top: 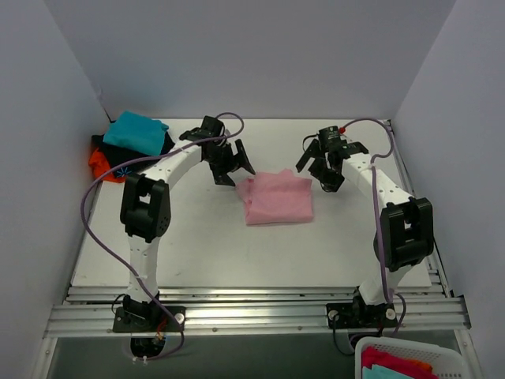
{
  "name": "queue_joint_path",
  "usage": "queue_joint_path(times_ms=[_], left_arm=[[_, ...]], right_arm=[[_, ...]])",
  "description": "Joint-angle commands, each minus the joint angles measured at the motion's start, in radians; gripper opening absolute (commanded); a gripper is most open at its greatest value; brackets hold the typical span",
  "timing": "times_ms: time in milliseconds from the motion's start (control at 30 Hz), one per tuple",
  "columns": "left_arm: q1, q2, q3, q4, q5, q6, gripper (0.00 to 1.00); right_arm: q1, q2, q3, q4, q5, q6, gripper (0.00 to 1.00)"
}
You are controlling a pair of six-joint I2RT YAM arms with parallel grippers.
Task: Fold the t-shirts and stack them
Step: Fold the tshirt
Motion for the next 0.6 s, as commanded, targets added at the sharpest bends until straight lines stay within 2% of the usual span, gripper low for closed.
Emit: queue_joint_path(times_ms=[0, 267, 567], left_arm=[[-0.029, 0.064, 0.165, 0.035, 0.016, 0.004, 0.94], [-0.044, 0.199, 0.341, 0.044, 0.036, -0.019, 0.94], [-0.054, 0.245, 0.322, 0.079, 0.039, -0.027, 0.94]], right_arm=[[0.006, -0.016, 0.006, -0.005, 0.006, -0.011, 0.99], [-0.017, -0.065, -0.009, -0.047, 0.023, -0.043, 0.99], [-0.045, -0.085, 0.008, -0.08, 0.022, -0.081, 0.99]])
